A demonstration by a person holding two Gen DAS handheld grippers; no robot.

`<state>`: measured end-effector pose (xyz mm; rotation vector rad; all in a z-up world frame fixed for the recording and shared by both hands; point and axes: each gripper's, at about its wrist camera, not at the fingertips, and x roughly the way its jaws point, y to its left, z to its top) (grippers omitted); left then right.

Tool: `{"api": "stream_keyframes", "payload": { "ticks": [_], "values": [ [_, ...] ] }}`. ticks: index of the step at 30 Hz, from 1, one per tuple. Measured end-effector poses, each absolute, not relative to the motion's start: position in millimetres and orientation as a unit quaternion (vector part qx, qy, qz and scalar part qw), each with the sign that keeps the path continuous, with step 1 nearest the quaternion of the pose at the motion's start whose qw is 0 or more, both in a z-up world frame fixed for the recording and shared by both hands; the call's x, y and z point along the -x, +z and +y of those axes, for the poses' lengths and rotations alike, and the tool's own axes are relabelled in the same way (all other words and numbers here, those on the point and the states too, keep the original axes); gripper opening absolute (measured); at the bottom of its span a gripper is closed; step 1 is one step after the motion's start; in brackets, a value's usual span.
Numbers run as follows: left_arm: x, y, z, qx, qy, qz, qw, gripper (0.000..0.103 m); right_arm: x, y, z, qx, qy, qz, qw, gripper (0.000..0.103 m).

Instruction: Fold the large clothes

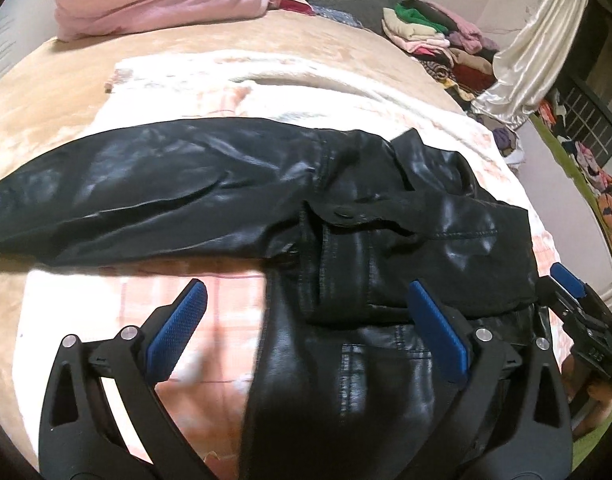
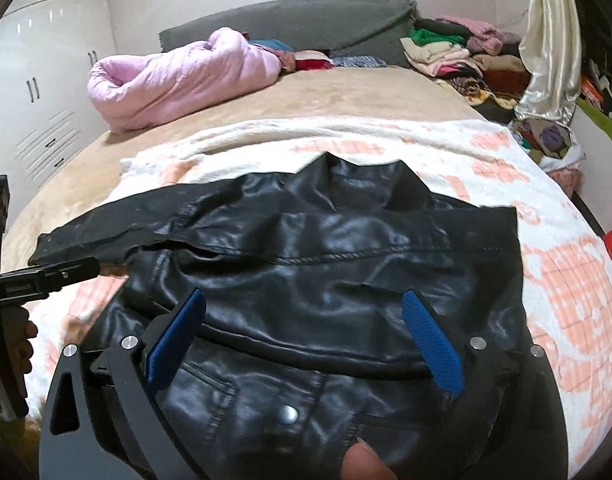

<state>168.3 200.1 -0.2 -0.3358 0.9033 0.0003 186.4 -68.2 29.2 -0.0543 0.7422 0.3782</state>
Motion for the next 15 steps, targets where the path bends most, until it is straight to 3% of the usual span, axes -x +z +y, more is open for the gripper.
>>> {"api": "stream_keyframes", "payload": {
  "ticks": [15],
  "values": [
    [-140,-2,259,0.162,0.081,0.432,0.883,0.093,-177,49,13,0.05,0.238,0.338,0.909,0.098]
  ]
}}
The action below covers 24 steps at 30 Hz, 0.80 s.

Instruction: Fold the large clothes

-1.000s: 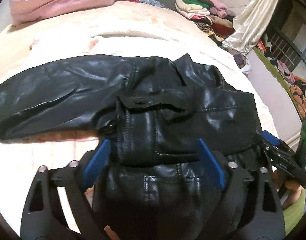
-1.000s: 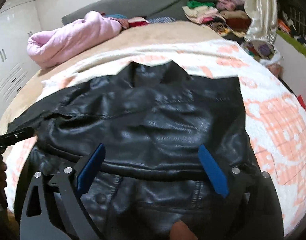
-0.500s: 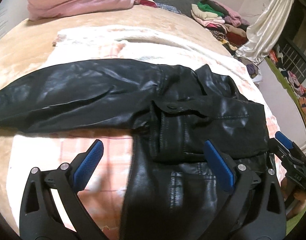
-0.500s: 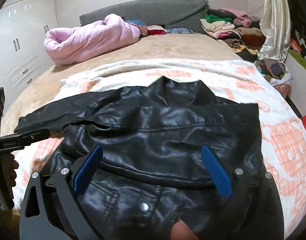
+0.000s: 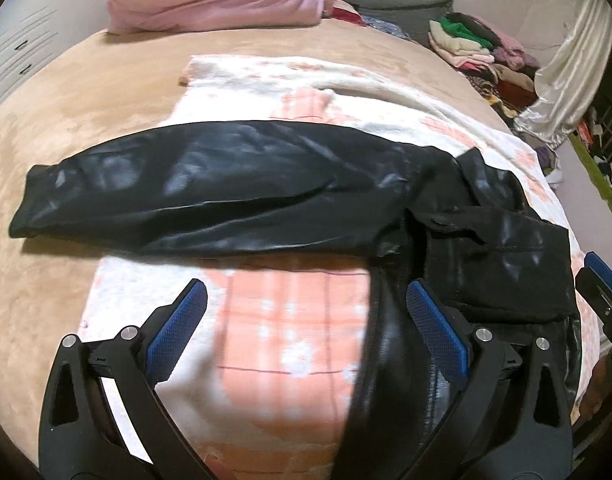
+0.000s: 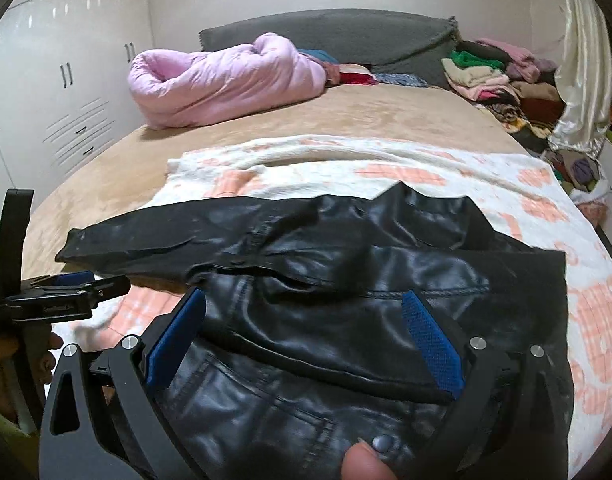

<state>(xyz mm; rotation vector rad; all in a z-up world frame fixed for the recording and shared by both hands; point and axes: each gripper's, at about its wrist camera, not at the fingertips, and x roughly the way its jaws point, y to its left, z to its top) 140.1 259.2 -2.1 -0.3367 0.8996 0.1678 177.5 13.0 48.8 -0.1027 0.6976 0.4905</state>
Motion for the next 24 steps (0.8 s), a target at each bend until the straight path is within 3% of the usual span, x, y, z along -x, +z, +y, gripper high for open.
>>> {"api": "stream_keyframes", "payload": {
  "ticks": [24],
  "values": [
    [-119,-20,380,0.28,0.207,0.418,0.839,0.093,-185,38,132,0.095,0.314,0.345,0.879,0.098]
  ]
}}
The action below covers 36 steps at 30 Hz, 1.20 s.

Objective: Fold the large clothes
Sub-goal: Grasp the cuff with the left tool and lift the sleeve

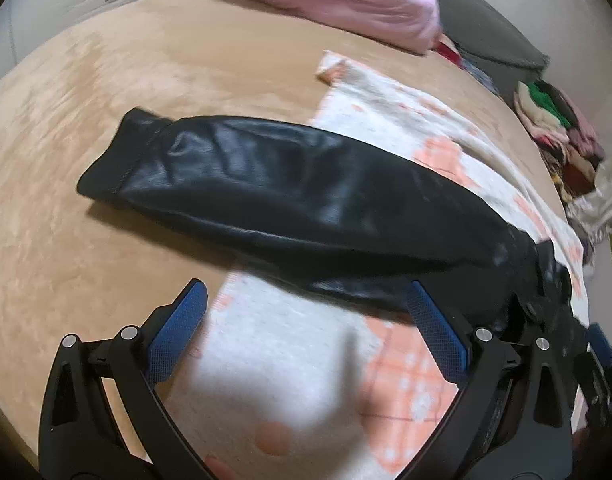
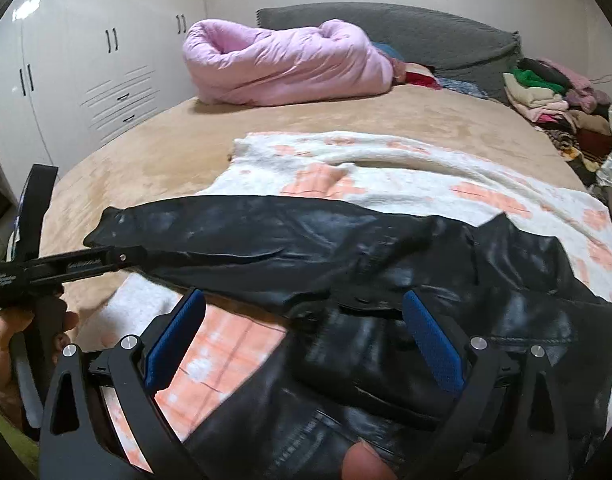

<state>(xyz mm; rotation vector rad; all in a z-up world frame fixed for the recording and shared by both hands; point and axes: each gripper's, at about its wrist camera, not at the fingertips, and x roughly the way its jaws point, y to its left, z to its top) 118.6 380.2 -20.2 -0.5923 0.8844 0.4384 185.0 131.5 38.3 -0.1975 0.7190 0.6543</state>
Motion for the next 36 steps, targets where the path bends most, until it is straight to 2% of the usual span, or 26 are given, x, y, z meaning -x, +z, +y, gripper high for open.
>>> {"api": "stream_keyframes", "payload": {
  "ticks": [10,12,13,14,15,16,18,27,36],
  "values": [
    [-111,-55,443,0.373,0.264,0.394,0.797,0.093,-181,25,144,0.098,0.326,0.356,0.871,0.098],
    [-109,-62,453,0.399,0.268,0.375,0.793,0.089,-182,23,137,0.095,0.321,0.359,0.871,0.098],
    [-109,-61,455,0.397,0.273,0.367,0.795,0.084,-182,23,134,0.094,0.318,0.36,0.872,0.098],
    [-110,-59,456,0.393,0.278,0.363,0.798,0.062,-182,22,130,0.094,0.315,0.361,0.873,0.098],
    [-110,-58,457,0.395,0.277,0.355,0.801,0.033,-183,23,123,0.092,0.31,0.36,0.875,0.098],
    [-110,-58,458,0.402,0.273,0.348,0.802,0.026,-183,23,119,0.09,0.306,0.36,0.877,0.098],
    [-108,-52,457,0.409,0.264,0.332,0.808,0.006,-185,23,107,0.083,0.296,0.36,0.881,0.098],
    [-97,45,416,0.356,0.198,0.231,0.884,0.001,-187,27,48,0.026,0.257,0.359,0.897,0.098],
    [-96,129,311,0.229,0.126,0.169,0.95,0.001,-182,31,-6,0.014,0.213,0.344,0.915,0.098]
  ]
}}
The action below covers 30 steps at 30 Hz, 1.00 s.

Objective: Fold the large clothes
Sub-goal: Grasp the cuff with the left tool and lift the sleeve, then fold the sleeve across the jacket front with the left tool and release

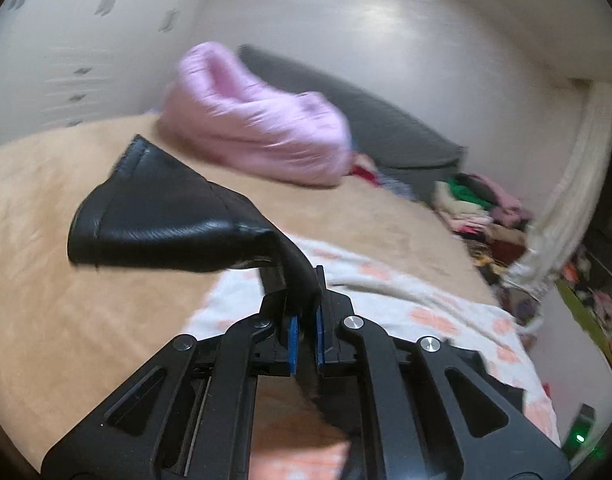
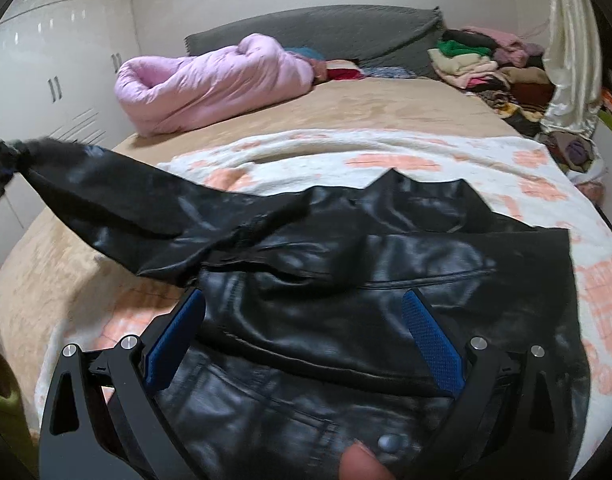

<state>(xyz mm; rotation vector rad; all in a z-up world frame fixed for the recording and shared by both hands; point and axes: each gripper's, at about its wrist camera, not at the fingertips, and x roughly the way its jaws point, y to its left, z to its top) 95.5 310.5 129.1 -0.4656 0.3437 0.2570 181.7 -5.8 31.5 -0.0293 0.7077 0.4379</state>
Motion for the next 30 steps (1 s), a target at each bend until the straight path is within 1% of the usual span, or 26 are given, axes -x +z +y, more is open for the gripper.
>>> {"api": "stream_keyframes", "payload": {
  "ticks": [7,13,20,26,30],
  "values": [
    [-105,153,228,0.204,0.003,0.152,0.967,0.0,-182,39,-63,-0.019,0.171,0.333,0.927,0.098],
    [-129,141,171,0.186,-0.08,0.18,0.962,0.0,-183,40,-119,-0.053,0.127,0.33,0.934,0.098],
    [-163,97,111,0.157,-0.166,0.246,0.942,0.0,-178,41,-181,-0.095,0.075,0.322,0.939,0.098],
    [-185,48,55,0.077,-0.202,0.312,0.925,0.0,-174,39,-224,-0.134,0.04,0.32,0.937,0.098],
    [-198,6,23,0.003,-0.208,0.361,0.909,0.0,-173,37,-238,-0.143,0.026,0.319,0.937,0.098]
  ]
}}
